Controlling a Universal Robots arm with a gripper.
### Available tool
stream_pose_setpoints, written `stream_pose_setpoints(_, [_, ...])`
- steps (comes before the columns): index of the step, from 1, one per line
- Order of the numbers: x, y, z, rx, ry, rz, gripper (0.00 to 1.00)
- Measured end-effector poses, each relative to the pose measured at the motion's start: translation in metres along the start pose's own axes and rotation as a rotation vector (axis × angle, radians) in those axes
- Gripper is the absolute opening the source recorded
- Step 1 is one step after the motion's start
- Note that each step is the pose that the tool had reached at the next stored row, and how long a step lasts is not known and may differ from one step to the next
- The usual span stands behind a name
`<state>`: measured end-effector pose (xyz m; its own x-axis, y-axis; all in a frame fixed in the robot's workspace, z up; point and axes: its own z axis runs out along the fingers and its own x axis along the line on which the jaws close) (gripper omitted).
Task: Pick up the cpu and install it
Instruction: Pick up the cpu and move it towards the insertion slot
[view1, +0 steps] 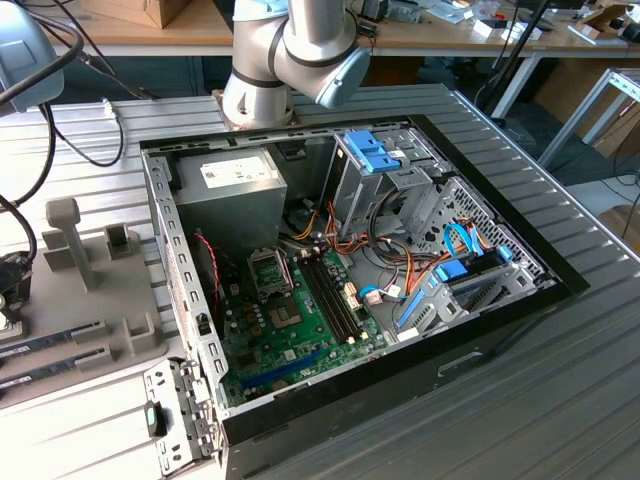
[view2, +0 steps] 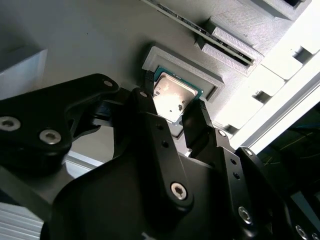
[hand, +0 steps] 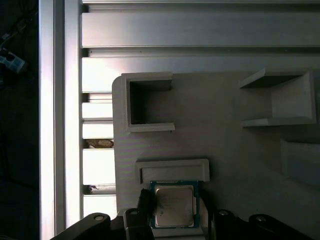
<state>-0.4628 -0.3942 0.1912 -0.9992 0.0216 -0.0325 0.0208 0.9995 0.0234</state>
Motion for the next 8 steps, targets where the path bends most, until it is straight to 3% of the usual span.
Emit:
stream_pose_setpoints(4, [0.0, 0.0, -0.0001, -0.0002, -0.0003, 0.0, 0.47])
stream_pose_setpoints(8, [-0.0002, 0.0001, -0.0045, -0.0001, -0.0001, 0.0, 0.47])
